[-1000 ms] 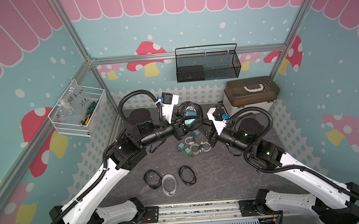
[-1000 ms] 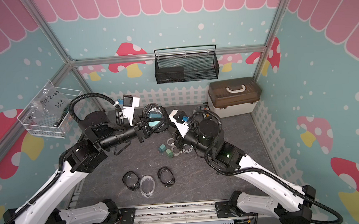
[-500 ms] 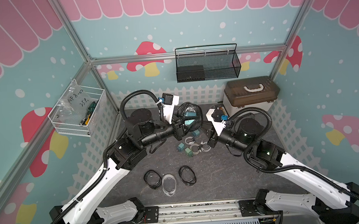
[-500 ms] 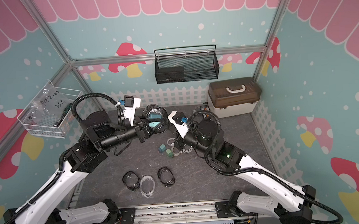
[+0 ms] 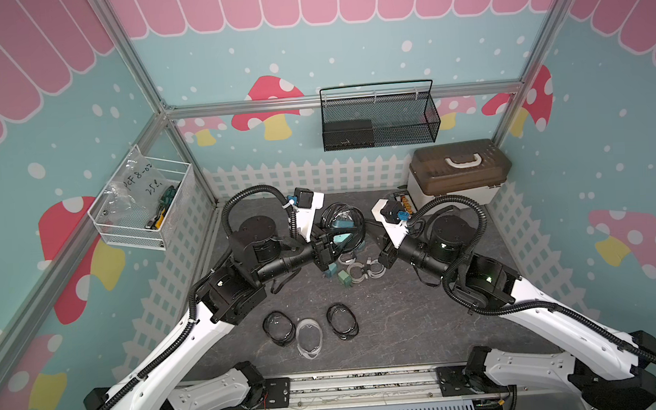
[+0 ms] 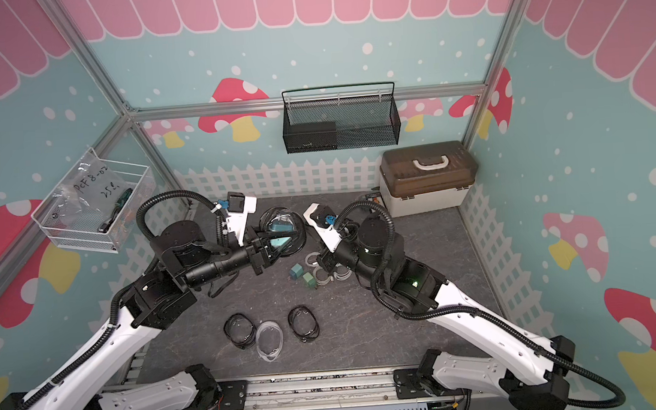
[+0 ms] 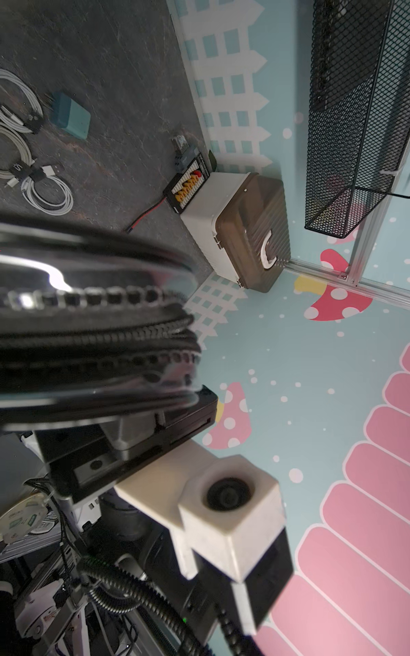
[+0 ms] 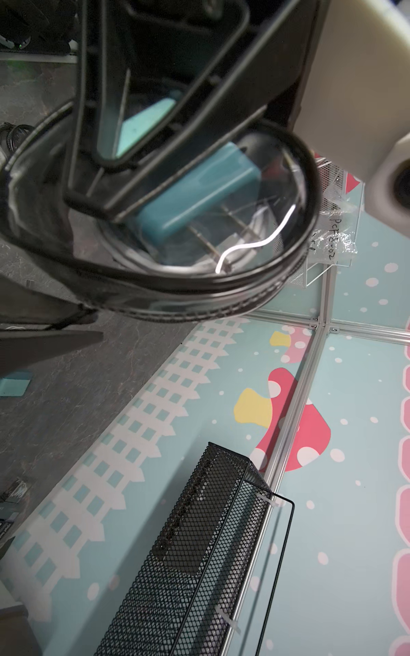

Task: Pack away charging kits
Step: Zip the zipper on the storage bag.

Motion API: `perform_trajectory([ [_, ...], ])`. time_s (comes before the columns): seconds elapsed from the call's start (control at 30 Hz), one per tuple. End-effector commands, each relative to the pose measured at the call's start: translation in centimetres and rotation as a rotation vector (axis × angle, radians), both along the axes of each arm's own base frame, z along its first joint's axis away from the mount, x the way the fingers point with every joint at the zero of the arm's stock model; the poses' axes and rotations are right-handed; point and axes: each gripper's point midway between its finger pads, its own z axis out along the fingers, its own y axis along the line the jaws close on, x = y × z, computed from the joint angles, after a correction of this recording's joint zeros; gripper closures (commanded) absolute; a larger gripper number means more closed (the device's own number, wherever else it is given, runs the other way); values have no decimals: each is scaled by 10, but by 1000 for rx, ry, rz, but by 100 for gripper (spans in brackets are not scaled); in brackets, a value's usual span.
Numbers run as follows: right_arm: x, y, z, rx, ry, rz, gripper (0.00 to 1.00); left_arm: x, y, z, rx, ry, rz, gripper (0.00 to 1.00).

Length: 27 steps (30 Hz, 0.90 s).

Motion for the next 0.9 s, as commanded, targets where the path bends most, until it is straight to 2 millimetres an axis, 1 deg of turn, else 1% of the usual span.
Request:
perform_trajectory([
  [0.0, 12, -25, 52, 87, -113, -126, 100, -7, 5, -29, 63, 51, -9, 100],
  [0.17, 13, -21, 60, 72, -132, -119, 100, -8, 4, -46, 89, 73, -16, 100],
  [0.4, 7, -19, 81, 60, -197, -83, 100, -2, 5, -84, 149, 123, 10, 100],
  [0.5, 6, -16, 88, 53, -219, -72, 100, -2, 2, -97, 170, 143, -2, 100],
  [0.6, 6, -14, 96, 55, -232, -65, 100, -4, -2, -105, 180, 154, -28, 100],
  [0.67, 4, -12, 99, 71, -228, -49, 100, -5, -3, -104, 179, 147, -40, 100],
  [0.73, -1, -9, 100, 98, -217, -15, 100, -5, -3, -98, 174, 132, -38, 100],
  [0.87, -13, -13, 100, 216, -192, 31, 100, -7, -6, -73, 119, 77, -63, 76],
])
